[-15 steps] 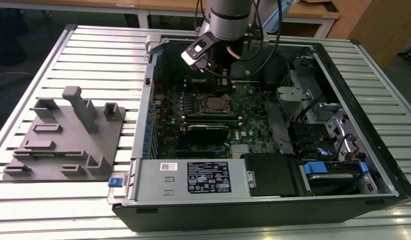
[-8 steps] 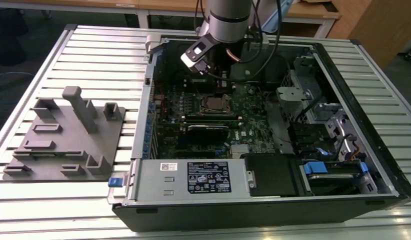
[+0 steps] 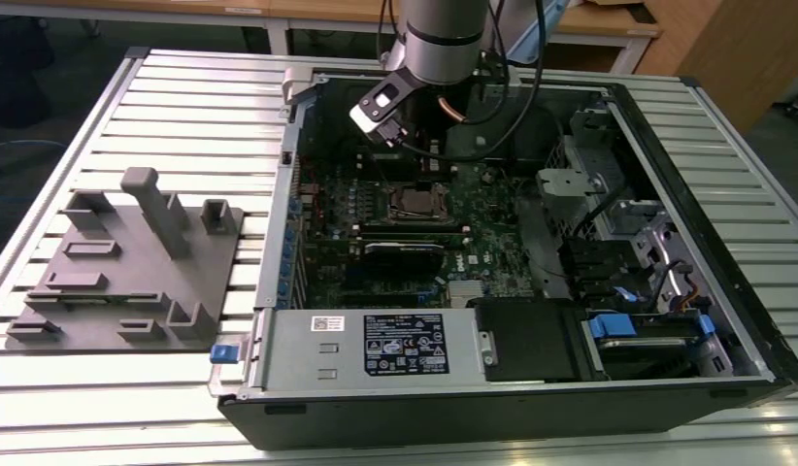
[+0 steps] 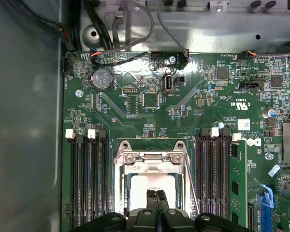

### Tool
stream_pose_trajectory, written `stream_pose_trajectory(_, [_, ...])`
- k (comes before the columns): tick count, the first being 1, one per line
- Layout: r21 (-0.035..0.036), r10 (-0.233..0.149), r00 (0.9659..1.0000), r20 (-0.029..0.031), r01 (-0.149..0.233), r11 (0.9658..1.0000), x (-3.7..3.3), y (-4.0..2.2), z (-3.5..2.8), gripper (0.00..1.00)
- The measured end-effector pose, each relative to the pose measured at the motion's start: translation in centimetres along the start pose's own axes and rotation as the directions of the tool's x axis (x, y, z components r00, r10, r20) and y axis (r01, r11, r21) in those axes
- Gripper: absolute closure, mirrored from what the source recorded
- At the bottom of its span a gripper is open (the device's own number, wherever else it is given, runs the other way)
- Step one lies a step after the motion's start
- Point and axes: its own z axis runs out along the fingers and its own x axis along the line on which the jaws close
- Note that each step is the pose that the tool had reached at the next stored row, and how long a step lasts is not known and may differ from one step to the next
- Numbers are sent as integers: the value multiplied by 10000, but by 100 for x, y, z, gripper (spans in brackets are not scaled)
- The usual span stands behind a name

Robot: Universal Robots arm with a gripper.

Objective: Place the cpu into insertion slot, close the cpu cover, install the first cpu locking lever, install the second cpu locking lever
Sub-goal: 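Close the cpu cover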

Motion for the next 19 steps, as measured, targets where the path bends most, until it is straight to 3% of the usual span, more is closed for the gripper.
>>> stream_pose_trajectory(10, [0,-11,10000,0,11,10000,0,0,3,89])
stream_pose_trajectory(13, [-5,-223,9998,-6,223,9998,0,0,4,89])
stream_pose_trajectory(19, [-6,-267,9996,-6,267,9996,0,0,3,89])
